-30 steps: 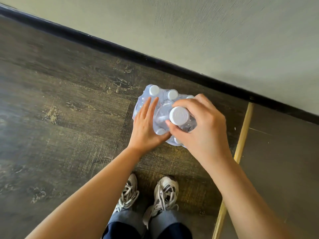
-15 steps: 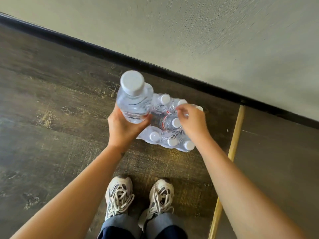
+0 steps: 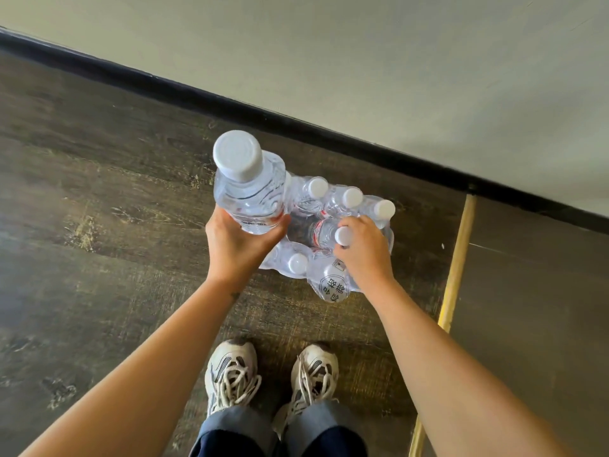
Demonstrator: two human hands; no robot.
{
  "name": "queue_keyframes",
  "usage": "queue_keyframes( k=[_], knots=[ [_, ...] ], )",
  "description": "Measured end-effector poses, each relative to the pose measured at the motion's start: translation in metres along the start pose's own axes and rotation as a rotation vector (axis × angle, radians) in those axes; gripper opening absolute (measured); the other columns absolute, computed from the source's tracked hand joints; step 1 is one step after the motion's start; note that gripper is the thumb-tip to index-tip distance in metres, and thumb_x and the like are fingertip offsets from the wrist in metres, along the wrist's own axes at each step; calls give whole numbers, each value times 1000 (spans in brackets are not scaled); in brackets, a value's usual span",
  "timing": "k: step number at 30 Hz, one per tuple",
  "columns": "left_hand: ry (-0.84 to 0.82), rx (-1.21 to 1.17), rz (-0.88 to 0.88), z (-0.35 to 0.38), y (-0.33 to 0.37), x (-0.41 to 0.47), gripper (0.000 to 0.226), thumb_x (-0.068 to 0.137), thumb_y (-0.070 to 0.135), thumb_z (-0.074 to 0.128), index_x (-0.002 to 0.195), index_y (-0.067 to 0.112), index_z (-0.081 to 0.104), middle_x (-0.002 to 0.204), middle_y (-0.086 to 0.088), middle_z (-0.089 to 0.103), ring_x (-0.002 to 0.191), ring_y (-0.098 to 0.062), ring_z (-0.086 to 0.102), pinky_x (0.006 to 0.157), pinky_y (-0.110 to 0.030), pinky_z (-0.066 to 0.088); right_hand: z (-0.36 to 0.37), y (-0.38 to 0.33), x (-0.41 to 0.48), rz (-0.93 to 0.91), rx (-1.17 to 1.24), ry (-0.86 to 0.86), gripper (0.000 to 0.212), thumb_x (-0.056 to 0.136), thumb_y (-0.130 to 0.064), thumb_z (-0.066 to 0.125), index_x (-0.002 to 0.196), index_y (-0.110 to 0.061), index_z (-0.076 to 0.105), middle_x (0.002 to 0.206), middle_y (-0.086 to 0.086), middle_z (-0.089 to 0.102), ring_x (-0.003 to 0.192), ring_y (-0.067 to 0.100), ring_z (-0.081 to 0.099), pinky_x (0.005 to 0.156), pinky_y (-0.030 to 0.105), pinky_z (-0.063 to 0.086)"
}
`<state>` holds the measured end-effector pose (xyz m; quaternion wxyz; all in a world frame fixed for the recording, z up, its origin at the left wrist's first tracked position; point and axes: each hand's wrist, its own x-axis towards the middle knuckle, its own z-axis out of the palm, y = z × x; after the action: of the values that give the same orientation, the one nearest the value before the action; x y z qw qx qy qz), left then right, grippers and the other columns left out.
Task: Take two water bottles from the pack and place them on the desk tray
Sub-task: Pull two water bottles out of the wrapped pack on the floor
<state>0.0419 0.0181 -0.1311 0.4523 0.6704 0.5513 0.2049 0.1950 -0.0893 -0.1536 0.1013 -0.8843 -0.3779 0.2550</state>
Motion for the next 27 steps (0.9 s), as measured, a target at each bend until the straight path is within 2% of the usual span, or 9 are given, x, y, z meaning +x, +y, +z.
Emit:
queue_keyframes(
  k=[3, 5, 6, 10, 14, 17, 20, 23, 27],
  knots=[
    [-9, -25, -19, 0, 2, 2, 62, 62, 39, 80, 113, 9, 58, 110, -6, 68, 103, -16, 63, 91, -28, 50, -40, -11, -22, -56, 111, 135, 34, 67, -10, 76, 98, -4, 63, 101, 16, 65, 92, 28, 60, 79, 30, 48],
    [-12, -29, -32, 0, 4, 2, 62, 62, 40, 80, 112, 10, 58, 109, -5, 67, 102, -16, 63, 91, -28, 49, -80, -17, -45, -89, 159, 289, 33, 63, -11, 78, 93, -4, 64, 92, 15, 66, 81, 18, 57, 72, 6, 41],
    [-17, -31, -41, -1, 5, 2, 62, 62, 40, 80, 112, 11, 58, 109, -4, 67, 102, -15, 63, 90, -28, 49, -102, -18, -57, -103, 172, 362, 32, 62, -13, 78, 90, -5, 65, 88, 13, 66, 77, 13, 54, 68, 1, 39],
    [-15, -25, -87, -1, 9, 3, 60, 61, 39, 81, 110, 14, 58, 103, 3, 65, 101, -17, 63, 89, -30, 48, -171, -22, -92, -128, 180, 481, 24, 65, -22, 66, 88, -13, 65, 83, 1, 62, 75, 7, 51, 71, 3, 37],
    [-35, -13, -83, -1, 9, 4, 65, 61, 42, 80, 114, 14, 56, 111, -5, 67, 103, -19, 63, 93, -43, 52, -181, -15, -91, -89, 126, 496, 24, 64, -16, 68, 86, -10, 66, 82, 8, 66, 73, 13, 52, 68, 8, 37],
    [-33, -22, -82, -1, 8, 4, 65, 61, 42, 80, 115, 15, 55, 113, -5, 66, 104, -18, 62, 93, -42, 52, -166, -4, -80, -73, 155, 516, 25, 64, -14, 68, 87, -8, 65, 86, 11, 67, 76, 10, 51, 71, 4, 36],
    [-37, -18, -69, -1, 6, 3, 64, 61, 43, 79, 113, 14, 57, 110, -4, 67, 103, -17, 63, 91, -36, 52, -146, 3, -68, -89, 289, 573, 24, 68, -18, 62, 90, -8, 62, 89, 5, 62, 82, 18, 54, 78, 9, 40],
    [-33, -14, -61, -2, 5, 4, 66, 61, 44, 79, 115, 14, 56, 111, -2, 66, 103, -16, 62, 89, -31, 49, -127, 10, -57, -50, 603, 591, 27, 72, -24, 61, 96, -33, 54, 97, -3, 58, 94, 20, 58, 86, 26, 47],
    [-33, 2, -46, -1, 6, 4, 66, 62, 41, 79, 115, 12, 55, 112, -6, 66, 104, -17, 62, 91, -32, 49, -108, 22, -49, -17, 797, 573, 41, 70, -36, 66, 105, -32, 46, 106, 0, 54, 103, 12, 57, 87, 12, 45]
  ],
)
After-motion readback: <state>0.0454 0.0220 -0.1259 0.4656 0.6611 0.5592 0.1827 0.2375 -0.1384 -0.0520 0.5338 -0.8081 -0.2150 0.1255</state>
